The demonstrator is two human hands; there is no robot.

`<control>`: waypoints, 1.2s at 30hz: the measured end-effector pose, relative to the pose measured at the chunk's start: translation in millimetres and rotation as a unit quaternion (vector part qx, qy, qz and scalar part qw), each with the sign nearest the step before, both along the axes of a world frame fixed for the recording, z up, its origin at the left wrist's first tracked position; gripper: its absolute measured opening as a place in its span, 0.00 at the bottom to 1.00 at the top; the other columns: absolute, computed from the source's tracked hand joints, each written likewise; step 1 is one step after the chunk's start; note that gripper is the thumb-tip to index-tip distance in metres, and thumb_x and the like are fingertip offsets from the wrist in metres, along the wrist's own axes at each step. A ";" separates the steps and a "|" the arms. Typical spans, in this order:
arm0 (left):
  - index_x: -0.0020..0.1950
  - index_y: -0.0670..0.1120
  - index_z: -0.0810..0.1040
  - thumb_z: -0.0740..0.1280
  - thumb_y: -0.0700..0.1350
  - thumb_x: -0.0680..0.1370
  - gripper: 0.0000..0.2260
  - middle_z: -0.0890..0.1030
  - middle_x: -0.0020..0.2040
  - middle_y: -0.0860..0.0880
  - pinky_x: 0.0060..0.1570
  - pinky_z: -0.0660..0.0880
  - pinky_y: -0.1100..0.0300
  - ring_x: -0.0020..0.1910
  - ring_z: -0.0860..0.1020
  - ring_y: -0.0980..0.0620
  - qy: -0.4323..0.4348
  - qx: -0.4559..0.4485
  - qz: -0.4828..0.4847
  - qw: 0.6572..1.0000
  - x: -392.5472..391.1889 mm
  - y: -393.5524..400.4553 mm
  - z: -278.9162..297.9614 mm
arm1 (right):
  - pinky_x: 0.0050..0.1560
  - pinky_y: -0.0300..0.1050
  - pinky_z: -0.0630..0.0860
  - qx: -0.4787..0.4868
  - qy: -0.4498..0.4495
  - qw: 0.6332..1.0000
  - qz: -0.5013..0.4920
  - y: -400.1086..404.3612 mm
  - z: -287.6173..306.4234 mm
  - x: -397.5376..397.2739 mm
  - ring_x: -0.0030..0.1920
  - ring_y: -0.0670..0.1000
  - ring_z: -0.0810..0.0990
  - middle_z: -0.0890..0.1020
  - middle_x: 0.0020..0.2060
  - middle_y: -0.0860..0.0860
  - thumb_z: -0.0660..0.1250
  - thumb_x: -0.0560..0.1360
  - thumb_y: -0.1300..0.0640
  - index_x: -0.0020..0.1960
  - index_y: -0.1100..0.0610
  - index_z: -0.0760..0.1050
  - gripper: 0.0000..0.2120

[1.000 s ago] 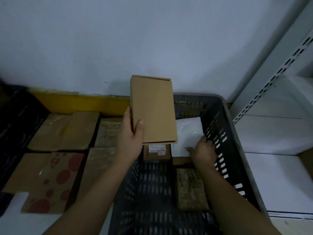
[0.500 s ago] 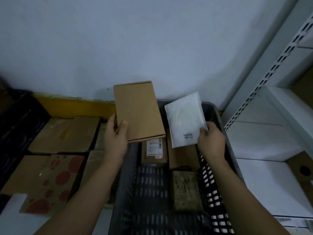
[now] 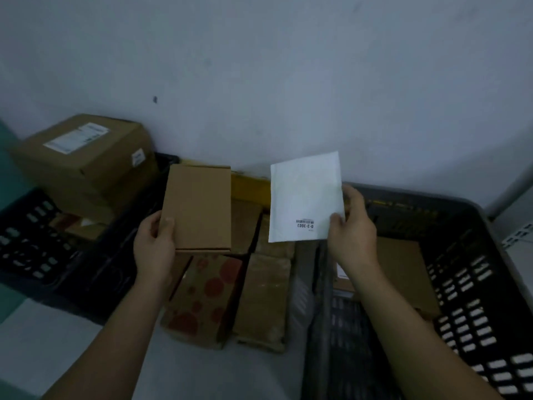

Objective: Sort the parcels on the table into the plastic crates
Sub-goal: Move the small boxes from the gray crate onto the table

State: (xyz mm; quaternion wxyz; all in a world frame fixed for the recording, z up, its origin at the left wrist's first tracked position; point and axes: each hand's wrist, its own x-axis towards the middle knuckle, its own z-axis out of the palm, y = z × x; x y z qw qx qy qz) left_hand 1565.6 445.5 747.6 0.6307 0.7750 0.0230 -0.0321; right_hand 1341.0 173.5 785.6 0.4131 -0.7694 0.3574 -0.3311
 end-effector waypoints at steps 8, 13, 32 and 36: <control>0.75 0.46 0.73 0.63 0.53 0.88 0.18 0.79 0.65 0.45 0.57 0.76 0.50 0.60 0.78 0.45 0.039 0.041 -0.040 0.998 81.2 41.0 -43.1 | 0.55 0.46 0.80 -0.011 0.128 0.991 -0.023 67.9 -55.0 107.4 0.63 0.56 0.80 0.78 0.67 0.54 0.63 0.86 0.63 0.72 0.56 0.78 0.17; 0.77 0.48 0.71 0.60 0.55 0.88 0.20 0.78 0.66 0.45 0.55 0.74 0.50 0.58 0.76 0.46 0.069 0.091 -0.084 0.990 112.1 41.2 -68.5 | 0.50 0.43 0.79 0.054 0.179 0.982 -0.042 91.0 -103.9 139.1 0.56 0.52 0.80 0.78 0.69 0.56 0.64 0.85 0.62 0.72 0.52 0.78 0.17; 0.85 0.51 0.54 0.59 0.47 0.86 0.28 0.67 0.77 0.39 0.58 0.77 0.41 0.66 0.75 0.35 -0.033 0.455 -0.221 0.862 188.6 -23.1 -151.5 | 0.67 0.57 0.75 -0.041 0.420 0.906 0.033 75.2 -185.7 206.7 0.74 0.63 0.69 0.69 0.75 0.61 0.66 0.81 0.35 0.82 0.50 0.68 0.34; 0.85 0.50 0.56 0.55 0.64 0.85 0.32 0.62 0.79 0.37 0.64 0.74 0.40 0.71 0.69 0.34 -0.056 0.538 -0.262 0.799 184.1 -26.9 -159.4 | 0.75 0.62 0.67 -0.085 0.464 0.881 0.046 83.5 -192.0 209.6 0.81 0.64 0.57 0.61 0.80 0.62 0.62 0.79 0.28 0.83 0.45 0.64 0.38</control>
